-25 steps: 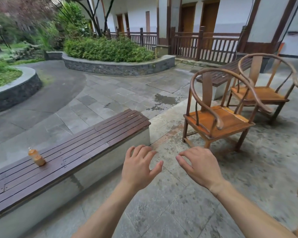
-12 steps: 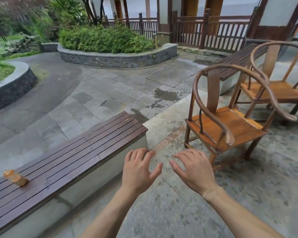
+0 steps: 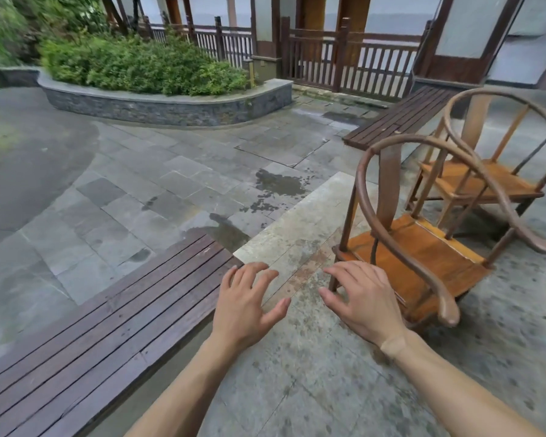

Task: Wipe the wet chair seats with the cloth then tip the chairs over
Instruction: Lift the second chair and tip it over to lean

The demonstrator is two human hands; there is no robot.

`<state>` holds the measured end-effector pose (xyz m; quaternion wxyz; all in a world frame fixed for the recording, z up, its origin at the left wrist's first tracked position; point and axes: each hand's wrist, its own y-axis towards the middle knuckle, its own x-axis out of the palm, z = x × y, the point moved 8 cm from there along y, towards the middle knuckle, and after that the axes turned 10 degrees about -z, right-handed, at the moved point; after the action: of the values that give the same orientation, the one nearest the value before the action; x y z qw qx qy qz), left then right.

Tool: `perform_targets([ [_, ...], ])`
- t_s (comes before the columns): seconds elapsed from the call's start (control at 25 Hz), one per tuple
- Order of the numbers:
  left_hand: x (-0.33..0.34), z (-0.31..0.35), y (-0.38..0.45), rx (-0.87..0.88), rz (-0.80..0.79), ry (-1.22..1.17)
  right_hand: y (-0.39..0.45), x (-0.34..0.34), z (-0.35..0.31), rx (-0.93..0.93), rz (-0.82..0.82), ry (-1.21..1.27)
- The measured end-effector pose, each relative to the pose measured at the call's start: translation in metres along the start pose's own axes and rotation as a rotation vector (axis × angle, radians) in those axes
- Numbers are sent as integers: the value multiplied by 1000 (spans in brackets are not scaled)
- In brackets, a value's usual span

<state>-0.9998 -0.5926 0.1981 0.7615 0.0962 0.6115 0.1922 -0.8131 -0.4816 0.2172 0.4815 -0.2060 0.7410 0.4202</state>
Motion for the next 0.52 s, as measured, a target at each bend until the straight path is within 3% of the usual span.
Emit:
perform_targets([
  [0.24,31,-76,103,89,-50,-37,95,51,41,93,-134,-54],
  [0.52,97,-116,230,131,-56,-26,199,103,114,113,-121,-15],
])
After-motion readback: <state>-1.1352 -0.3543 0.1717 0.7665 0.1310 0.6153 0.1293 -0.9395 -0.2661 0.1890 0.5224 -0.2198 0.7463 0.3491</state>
